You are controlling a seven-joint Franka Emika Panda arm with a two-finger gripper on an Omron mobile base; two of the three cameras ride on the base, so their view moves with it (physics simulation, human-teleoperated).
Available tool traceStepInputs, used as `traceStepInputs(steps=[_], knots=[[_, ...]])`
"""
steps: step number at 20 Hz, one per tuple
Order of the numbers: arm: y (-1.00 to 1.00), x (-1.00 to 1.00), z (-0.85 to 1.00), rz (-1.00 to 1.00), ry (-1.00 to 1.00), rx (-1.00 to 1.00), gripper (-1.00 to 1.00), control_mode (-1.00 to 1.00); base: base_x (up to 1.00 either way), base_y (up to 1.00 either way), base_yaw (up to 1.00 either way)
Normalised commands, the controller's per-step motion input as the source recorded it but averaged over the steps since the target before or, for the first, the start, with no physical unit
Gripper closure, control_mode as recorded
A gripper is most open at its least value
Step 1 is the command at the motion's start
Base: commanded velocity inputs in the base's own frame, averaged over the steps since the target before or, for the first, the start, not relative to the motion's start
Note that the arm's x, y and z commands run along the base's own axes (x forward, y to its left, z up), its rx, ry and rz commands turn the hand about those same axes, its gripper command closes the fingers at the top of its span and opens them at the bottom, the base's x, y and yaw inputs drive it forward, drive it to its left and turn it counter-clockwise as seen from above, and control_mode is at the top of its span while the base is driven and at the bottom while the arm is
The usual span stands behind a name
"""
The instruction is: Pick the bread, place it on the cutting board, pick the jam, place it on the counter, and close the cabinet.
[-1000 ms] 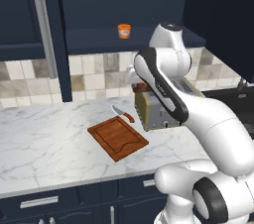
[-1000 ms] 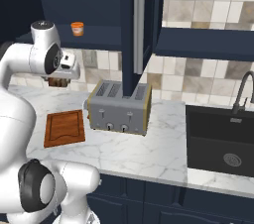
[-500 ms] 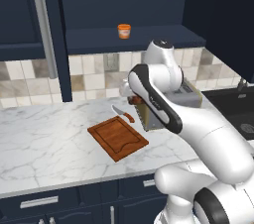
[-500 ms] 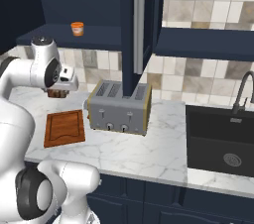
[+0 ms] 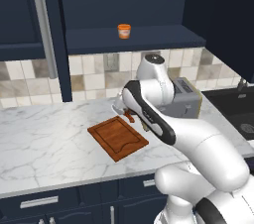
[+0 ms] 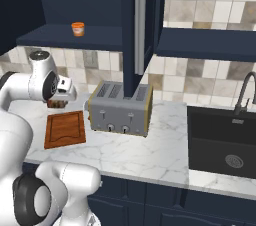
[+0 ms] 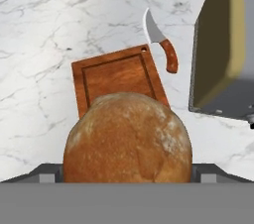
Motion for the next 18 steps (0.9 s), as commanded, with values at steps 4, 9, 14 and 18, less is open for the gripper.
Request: traceStepInputs(steps=[4, 9, 14, 18], knots=[[0.08, 0.02, -0.27, 0.00, 0.00, 0.00, 1.00, -1.00, 0.00, 0.00, 0.00], [0.01, 0.07, -0.23, 0.00, 0.01, 0.00, 1.00, -1.00, 0.00, 0.00, 0.00], [0.06, 0.13, -0.22, 0.00, 0.00, 0.00, 1.00, -1.00, 0.00, 0.00, 0.00], [0.11, 0.16, -0.24, 0.00, 0.01, 0.00, 1.00, -1.00, 0.00, 0.00, 0.00]])
